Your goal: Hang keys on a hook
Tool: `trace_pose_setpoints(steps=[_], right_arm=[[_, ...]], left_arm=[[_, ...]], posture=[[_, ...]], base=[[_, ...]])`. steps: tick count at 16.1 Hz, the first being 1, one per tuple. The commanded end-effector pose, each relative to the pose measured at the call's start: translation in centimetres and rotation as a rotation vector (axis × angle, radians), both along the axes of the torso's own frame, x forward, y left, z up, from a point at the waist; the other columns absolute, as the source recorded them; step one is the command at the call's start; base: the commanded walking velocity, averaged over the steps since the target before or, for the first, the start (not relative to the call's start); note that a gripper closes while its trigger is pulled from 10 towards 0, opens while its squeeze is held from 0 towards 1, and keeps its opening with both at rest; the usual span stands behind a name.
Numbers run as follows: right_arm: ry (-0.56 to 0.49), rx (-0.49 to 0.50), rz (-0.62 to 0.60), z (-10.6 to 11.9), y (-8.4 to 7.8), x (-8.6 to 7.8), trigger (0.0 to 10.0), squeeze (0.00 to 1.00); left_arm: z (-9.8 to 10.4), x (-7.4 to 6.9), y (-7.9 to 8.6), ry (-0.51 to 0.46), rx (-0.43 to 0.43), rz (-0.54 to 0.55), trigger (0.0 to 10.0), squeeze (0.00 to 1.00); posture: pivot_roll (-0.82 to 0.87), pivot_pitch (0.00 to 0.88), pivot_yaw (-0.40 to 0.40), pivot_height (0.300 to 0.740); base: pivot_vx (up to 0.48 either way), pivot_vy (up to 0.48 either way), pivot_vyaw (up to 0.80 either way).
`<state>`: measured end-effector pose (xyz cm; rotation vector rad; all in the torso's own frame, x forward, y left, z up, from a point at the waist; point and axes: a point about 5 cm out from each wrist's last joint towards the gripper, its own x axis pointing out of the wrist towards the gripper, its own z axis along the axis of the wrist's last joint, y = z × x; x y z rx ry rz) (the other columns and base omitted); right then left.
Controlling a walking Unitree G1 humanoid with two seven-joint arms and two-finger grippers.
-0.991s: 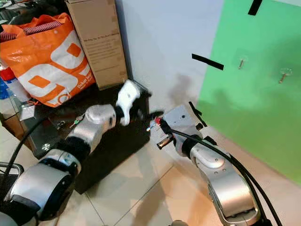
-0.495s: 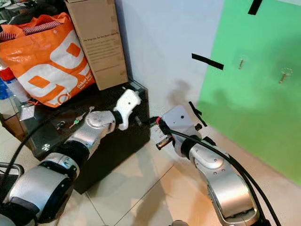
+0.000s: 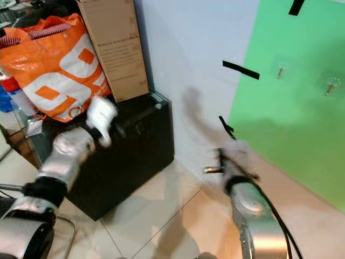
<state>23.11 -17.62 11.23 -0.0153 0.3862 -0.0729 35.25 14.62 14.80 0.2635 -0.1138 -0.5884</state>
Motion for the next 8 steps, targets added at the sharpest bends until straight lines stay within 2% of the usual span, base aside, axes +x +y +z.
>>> trace_pose_setpoints(steps=[1, 2, 4, 5, 6, 7, 8], right_arm=[[-0.037, 0.012, -0.081, 0.3, -0.8, 0.2, 10.0, 0.00], [-0.051, 0.010, -0.106, 0.4, -1.1, 0.3, 10.0, 0.00], [-0.126, 0.007, -0.093, 1.3, -0.8, 0.8, 10.0, 0.00], [-0.147, -0.006, -0.091, 1.6, -0.6, 0.9, 10.0, 0.00], [-0.199, -0.035, -0.085, 2.2, -0.3, 1.4, 10.0, 0.00], [-0.223, -0.045, -0.084, 2.4, -0.2, 1.7, 10.0, 0.00], [-0.228, -0.047, -0.084, 2.5, -0.2, 1.7, 10.0, 0.00]], left_arm=[[0.8, -0.4, -0.3, -0.038, -0.005, 0.025, 10.0, 0.00], [0.7, -0.8, -0.3, -0.028, -0.008, 0.043, 10.0, 0.00], [-0.1, -2.0, 0.3, 0.008, -0.010, 0.152, 10.0, 0.00], [-0.4, -2.3, 0.3, 0.018, -0.011, 0.157, 10.0, 0.00], [-1.2, -3.3, 0.0, 0.043, 0.042, 0.132, 10.0, 0.00], [-1.5, -3.7, -0.4, 0.044, 0.097, 0.107, 10.0, 0.00], [-1.5, -3.9, -0.6, 0.045, 0.113, 0.100, 10.0, 0.00]], posture=[[-0.18, 0.000, 0.113, 0.740], [-0.18, 0.000, 0.113, 0.740], [-0.16, 0.000, 0.115, 0.740], [-0.16, 0.000, 0.115, 0.740], [-0.16, 0.000, 0.102, 0.740], [-0.15, 0.000, 0.095, 0.740], [-0.15, 0.000, 0.095, 0.740]], base=[[0.000, 0.000, 0.00], [0.000, 0.000, 0.00], [0.000, 0.000, 0.00], [0.000, 0.000, 0.00], [0.000, 0.000, 0.00], [0.000, 0.000, 0.00], [0.000, 0.000, 0.00]])
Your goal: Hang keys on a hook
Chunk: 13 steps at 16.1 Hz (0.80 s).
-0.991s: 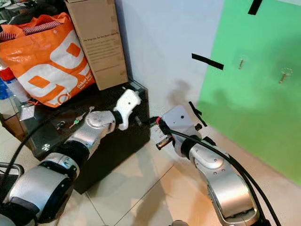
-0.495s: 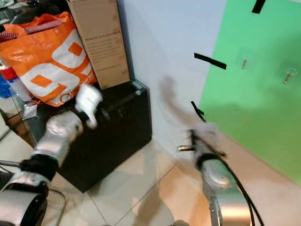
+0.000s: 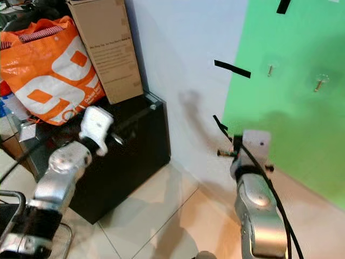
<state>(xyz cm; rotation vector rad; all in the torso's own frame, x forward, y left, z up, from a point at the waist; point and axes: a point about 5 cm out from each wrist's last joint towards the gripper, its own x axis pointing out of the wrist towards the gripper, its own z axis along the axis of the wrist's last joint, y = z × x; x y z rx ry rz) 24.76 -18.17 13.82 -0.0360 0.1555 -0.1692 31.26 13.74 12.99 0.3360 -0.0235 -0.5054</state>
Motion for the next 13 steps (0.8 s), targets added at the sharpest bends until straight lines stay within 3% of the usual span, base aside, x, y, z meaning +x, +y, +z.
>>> trace_pose_setpoints(steps=[1, 5, 8, 13], right_arm=[[-0.017, -0.007, 0.033, 0.1, 0.5, 0.3, 10.0, 0.00], [-0.054, -0.026, 0.146, 0.7, 1.4, 1.2, 10.0, 0.00], [-0.058, -0.035, 0.132, 0.6, 1.1, 1.4, 10.0, 0.00], [-0.082, 0.001, 0.143, 0.8, 1.0, 1.2, 10.0, 0.00]], left_arm=[[0.1, -0.2, -0.1, 0.014, 0.026, -0.013, 10.0, 0.00], [0.1, -0.3, -0.5, 0.050, 0.017, -0.036, 10.0, 0.00], [0.1, -0.3, -0.8, 0.076, 0.004, -0.052, 10.0, 0.00], [-0.2, -0.3, -1.2, 0.099, -0.001, -0.070, 10.0, 0.00]], posture=[[-0.14, 0.000, 0.084, 0.740], [-0.12, 0.000, 0.072, 0.740], [-0.13, 0.000, 0.072, 0.740], [-0.14, 0.000, 0.073, 0.740]], base=[[0.000, 0.000, 0.00], [0.287, 0.000, -0.22], [0.335, 0.000, -0.68], [0.353, 0.000, 0.00]])
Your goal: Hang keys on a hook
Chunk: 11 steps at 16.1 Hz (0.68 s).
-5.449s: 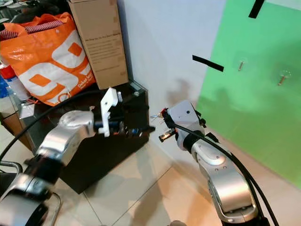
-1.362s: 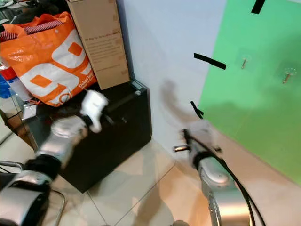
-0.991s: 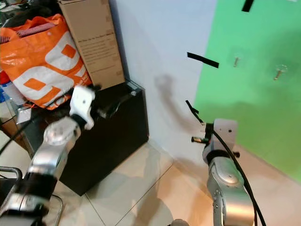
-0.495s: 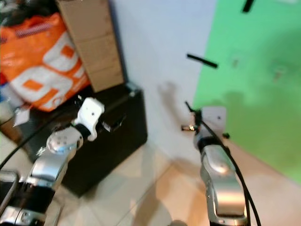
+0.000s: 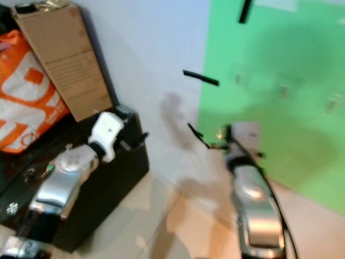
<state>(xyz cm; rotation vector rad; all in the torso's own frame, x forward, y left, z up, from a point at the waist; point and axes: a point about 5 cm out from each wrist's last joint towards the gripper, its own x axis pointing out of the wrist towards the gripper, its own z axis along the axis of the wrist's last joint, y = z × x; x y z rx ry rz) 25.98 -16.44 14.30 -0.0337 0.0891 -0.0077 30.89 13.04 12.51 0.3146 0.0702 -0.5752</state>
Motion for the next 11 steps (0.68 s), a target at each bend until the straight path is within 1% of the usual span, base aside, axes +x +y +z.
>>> trace_pose_setpoints(steps=[1, 5, 8, 11], right_arm=[[-0.026, 0.007, -0.008, 0.44, -0.56, -0.05, 10.0, 0.00], [-0.055, 0.001, 0.034, 0.89, -0.25, 0.18, 10.0, 0.00], [-0.065, -0.002, 0.046, 1.13, -0.49, 0.26, 10.0, 0.00], [-0.073, -0.011, 0.062, 1.38, -1.04, 0.21, 10.0, 0.00]], left_arm=[[0.23, 0.09, -0.55, -0.002, -0.012, -0.015, 10.0, 0.00], [0.15, 0.07, -0.71, 0.000, -0.024, -0.007, 10.0, 0.00], [0.07, -0.04, -0.79, -0.003, -0.027, -0.006, 10.0, 0.00], [0.12, -0.32, -0.77, -0.009, -0.055, -0.004, 10.0, 0.00]], posture=[[-0.14, 0.000, 0.069, 0.740], [-0.13, 0.000, 0.055, 0.740], [-0.13, 0.000, 0.044, 0.740], [-0.13, 0.000, 0.035, 0.740]], base=[[0.352, 0.000, 0.00], [0.355, 0.000, 0.00], [0.348, 0.000, 0.00], [0.000, 0.000, 0.00]])
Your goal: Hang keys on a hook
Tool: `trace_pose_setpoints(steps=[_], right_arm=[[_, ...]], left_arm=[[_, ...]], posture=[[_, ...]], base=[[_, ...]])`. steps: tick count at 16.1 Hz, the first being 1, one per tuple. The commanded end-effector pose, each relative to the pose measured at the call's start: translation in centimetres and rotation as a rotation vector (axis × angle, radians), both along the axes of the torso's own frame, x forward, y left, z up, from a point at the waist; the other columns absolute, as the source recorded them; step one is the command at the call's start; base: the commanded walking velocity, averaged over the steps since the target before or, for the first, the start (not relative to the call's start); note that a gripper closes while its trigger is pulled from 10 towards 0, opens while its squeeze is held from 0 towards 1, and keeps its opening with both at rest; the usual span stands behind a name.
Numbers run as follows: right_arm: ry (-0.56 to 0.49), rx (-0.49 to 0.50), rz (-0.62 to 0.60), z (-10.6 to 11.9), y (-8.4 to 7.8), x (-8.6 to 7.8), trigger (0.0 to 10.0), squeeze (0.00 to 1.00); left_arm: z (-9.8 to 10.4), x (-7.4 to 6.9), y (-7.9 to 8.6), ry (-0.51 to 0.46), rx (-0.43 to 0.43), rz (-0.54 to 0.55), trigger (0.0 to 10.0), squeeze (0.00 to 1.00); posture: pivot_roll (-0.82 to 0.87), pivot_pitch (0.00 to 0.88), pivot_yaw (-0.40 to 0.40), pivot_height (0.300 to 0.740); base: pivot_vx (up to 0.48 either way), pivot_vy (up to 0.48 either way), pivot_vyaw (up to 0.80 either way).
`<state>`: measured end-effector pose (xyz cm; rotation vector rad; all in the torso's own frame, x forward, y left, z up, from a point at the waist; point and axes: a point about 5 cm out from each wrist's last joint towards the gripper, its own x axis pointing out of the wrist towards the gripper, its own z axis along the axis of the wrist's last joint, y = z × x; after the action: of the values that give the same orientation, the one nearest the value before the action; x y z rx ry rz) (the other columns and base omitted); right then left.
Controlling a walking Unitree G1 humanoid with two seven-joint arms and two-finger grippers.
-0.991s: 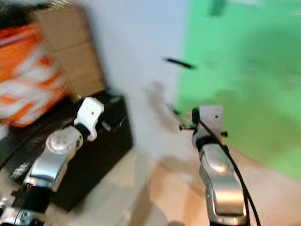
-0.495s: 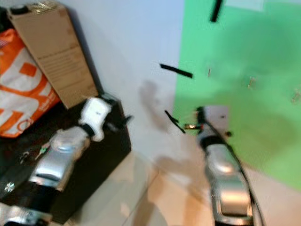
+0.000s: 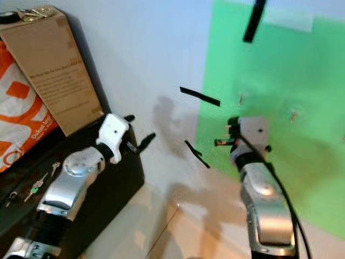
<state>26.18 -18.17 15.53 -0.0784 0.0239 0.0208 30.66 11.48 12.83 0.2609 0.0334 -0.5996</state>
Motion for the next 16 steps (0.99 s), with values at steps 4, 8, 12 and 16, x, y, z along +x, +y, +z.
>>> trace_pose_setpoints(steps=[4, 8, 12, 16], right_arm=[[-0.053, 0.044, 0.105, 1.1, 0.8, 0.2, 10.0, 0.00], [-0.082, 0.063, 0.217, 1.8, 1.6, 0.1, 10.0, 0.00], [-0.080, 0.053, 0.282, 2.0, 1.7, -0.4, 10.0, 0.00], [-0.086, 0.057, 0.424, 2.7, 2.9, -1.1, 10.0, 0.00]], left_arm=[[0.0, -0.3, 0.8, -0.011, -0.021, 0.052, 10.0, 0.00], [0.1, -0.4, 0.9, -0.017, -0.021, 0.057, 10.0, 0.00], [0.1, -0.4, 0.8, -0.017, -0.018, 0.050, 10.0, 0.00], [0.2, -0.8, 0.7, 0.000, -0.041, -0.002, 10.0, 0.00]], posture=[[-0.12, 0.000, 0.010, 0.740], [-0.11, 0.000, 0.006, 0.740], [-0.12, 0.000, 0.011, 0.740], [-0.12, 0.000, 0.017, 0.740]], base=[[0.000, -0.068, 0.00], [0.000, -0.405, 0.00], [0.000, -0.406, 0.00], [0.000, 0.000, 0.00]])
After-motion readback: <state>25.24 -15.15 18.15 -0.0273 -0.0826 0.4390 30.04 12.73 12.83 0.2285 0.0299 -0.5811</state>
